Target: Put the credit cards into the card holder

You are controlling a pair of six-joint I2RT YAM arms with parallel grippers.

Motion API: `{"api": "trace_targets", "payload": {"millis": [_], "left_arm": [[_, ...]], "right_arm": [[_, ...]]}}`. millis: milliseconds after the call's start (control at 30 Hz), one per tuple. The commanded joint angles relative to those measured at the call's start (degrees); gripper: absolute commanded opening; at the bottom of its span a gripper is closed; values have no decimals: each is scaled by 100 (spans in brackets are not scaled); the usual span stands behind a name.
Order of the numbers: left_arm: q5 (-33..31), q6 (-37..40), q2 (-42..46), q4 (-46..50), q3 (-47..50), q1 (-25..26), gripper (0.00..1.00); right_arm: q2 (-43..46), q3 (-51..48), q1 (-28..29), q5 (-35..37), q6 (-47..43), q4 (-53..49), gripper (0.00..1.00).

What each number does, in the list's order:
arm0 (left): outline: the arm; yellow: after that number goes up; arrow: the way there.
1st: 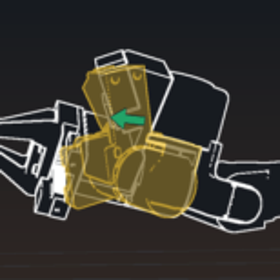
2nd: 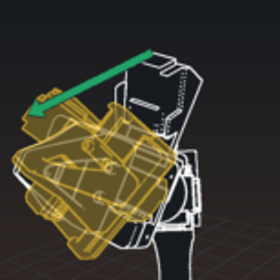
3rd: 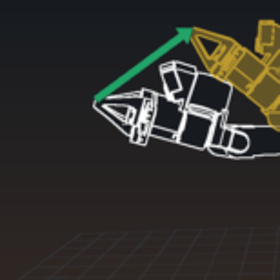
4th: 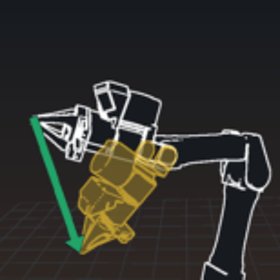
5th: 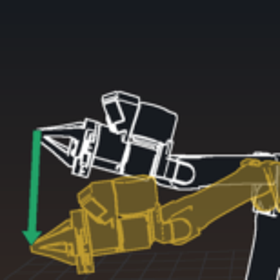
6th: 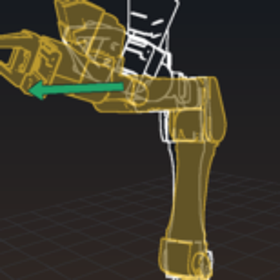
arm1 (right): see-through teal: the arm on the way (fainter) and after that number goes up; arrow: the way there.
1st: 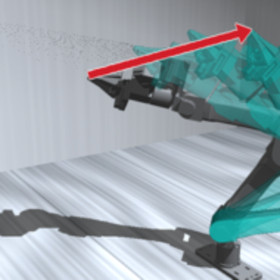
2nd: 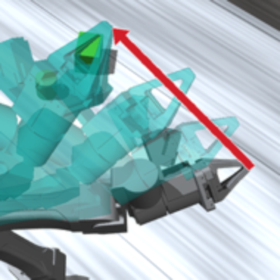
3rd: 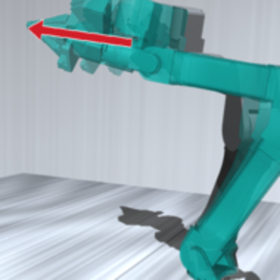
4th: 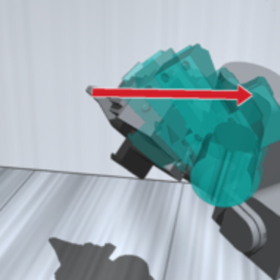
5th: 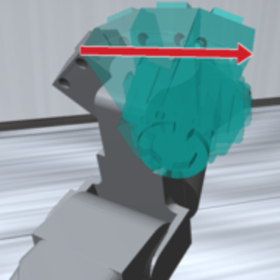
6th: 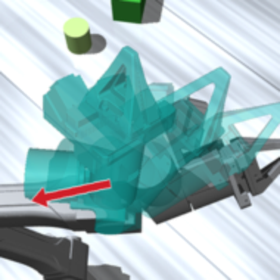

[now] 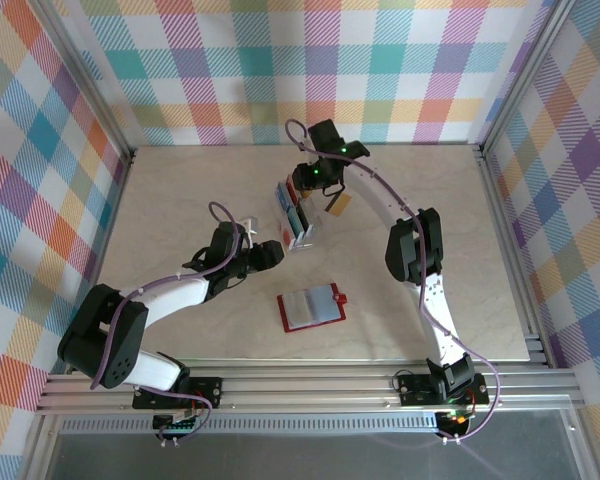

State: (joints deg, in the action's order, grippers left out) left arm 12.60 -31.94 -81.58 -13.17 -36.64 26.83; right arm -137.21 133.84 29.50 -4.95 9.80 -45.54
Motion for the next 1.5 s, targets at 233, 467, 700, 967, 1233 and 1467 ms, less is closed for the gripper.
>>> {"api": "trace_targets", "payload": {"millis": [233,467,700,967,1233,1467], "left_arm": [[76,-26,-66,-2,-95,-96,57],[92,-31,-107,-21,-106,-99,57],[124,-40,-131,-37,-117,-99,57],[119,-34,-131,-19,-118,-99,57],[120,-39,-147,-19,-129,-99,57],[125,-40,-139,-11,-131,-99,57]], "right_arm": [[-126,168,-5,254,-4,-219,38],[351,-517,-5,390,17,311,38],[286,-421,-5,515,13,205,38],[208,-334,-14,747,31,145,38],[822,-1128,-39,447,73,843,38],[791,-1141,-102,341,132,864,39]]}}
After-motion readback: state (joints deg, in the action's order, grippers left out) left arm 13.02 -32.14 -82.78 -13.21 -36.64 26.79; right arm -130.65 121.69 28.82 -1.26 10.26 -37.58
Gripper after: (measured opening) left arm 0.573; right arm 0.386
